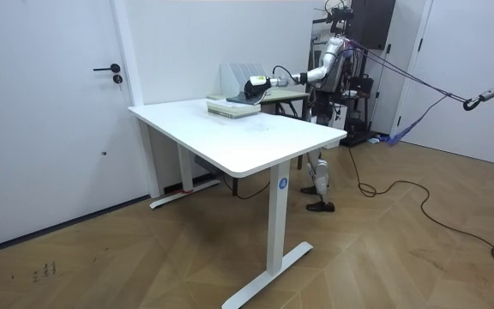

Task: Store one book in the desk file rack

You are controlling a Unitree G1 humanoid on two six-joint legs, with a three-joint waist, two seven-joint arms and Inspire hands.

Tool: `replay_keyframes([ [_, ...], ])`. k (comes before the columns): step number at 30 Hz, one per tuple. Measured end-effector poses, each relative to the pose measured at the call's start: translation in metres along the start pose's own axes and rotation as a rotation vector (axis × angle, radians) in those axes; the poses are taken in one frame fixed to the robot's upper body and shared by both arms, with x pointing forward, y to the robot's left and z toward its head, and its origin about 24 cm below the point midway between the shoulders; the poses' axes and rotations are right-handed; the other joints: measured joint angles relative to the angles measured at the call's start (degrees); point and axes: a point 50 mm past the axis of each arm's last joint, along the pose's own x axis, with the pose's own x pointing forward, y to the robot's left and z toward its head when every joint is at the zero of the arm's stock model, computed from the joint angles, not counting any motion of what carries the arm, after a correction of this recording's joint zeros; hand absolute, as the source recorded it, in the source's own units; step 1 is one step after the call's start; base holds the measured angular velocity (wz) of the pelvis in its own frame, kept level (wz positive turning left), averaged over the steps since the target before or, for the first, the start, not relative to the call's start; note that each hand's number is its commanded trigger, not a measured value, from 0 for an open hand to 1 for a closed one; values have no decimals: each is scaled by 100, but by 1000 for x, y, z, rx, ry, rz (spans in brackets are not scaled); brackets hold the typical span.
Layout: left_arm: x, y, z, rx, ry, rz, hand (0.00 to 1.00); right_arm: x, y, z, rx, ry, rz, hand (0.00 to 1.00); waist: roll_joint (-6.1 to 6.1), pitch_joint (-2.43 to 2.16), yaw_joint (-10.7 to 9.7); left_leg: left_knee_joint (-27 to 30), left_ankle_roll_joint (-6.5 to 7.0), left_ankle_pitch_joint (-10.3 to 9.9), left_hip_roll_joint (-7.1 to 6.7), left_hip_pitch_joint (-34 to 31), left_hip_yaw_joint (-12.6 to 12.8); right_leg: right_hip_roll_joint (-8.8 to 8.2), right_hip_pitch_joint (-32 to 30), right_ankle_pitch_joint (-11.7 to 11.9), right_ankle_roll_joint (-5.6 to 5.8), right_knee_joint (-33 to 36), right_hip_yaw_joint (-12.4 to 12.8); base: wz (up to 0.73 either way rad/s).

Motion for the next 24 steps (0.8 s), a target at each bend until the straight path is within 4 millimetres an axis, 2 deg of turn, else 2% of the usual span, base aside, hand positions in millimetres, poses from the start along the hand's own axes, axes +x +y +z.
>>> replay_keyframes([
  [3, -3, -3, 8, -6, -32, -3, 100, 0, -1, 7, -16, -22, -13, 0, -10, -1, -11, 2, 12, 7, -9, -56, -30, -27, -5, -6, 0, 1, -85, 14],
  [9, -18, 2, 28, -61, -146, -5, 100, -3, -6, 29, -16, -110, -38, 0, -85, -1, 20, 24, 22, 16, -8, -180, -31, -29, -120, -6, 1, 6, -92, 3],
  [11, -23, 2, 35, -79, -182, -7, 100, -4, -7, 35, -17, -144, -49, 0, -89, 4, 119, 21, 22, 16, -4, -178, 0, -17, -134, -3, -1, 3, -75, -8],
  [13, -25, 3, 43, -99, -220, 2, 100, -5, -8, 41, -12, -179, -61, 0, -59, -14, 195, 13, 22, 16, 4, -190, 13, -11, -131, 19, -6, -3, -79, -6],
  [16, -28, 11, 55, -163, -278, 20, 100, -9, -10, 56, 27, -263, -68, 0, -70, 3, 313, 8, 21, 16, 15, -230, 10, -3, -139, 26, -14, -1, -82, 1],
  [17, -31, 16, 61, -201, -308, 28, 100, -11, -11, 62, 47, -304, -66, 0, -101, 27, 338, 4, 20, 17, 18, -239, 4, -1, -141, 28, -17, -7, -88, 6],
  [18, -33, 20, 67, -231, -339, 37, 100, -12, -11, 68, 71, -337, -62, 0, -113, 33, 371, 5, 20, 17, 20, -275, -3, 0, -148, 32, -21, -20, -99, 7],
  [22, -38, 29, 78, -293, -425, 57, 100, -18, -11, 82, 82, -418, -55, 0, -112, 30, 514, 2, 20, 17, 19, -292, -43, -7, -174, 34, -20, -12, -123, 0],
  [24, -40, 32, 82, -369, -462, 50, 100, -24, -8, 97, 75, -493, -34, 0, -126, 39, 589, 4, 20, 17, 22, -311, -51, -8, -204, 34, -21, -9, -135, 0],
])
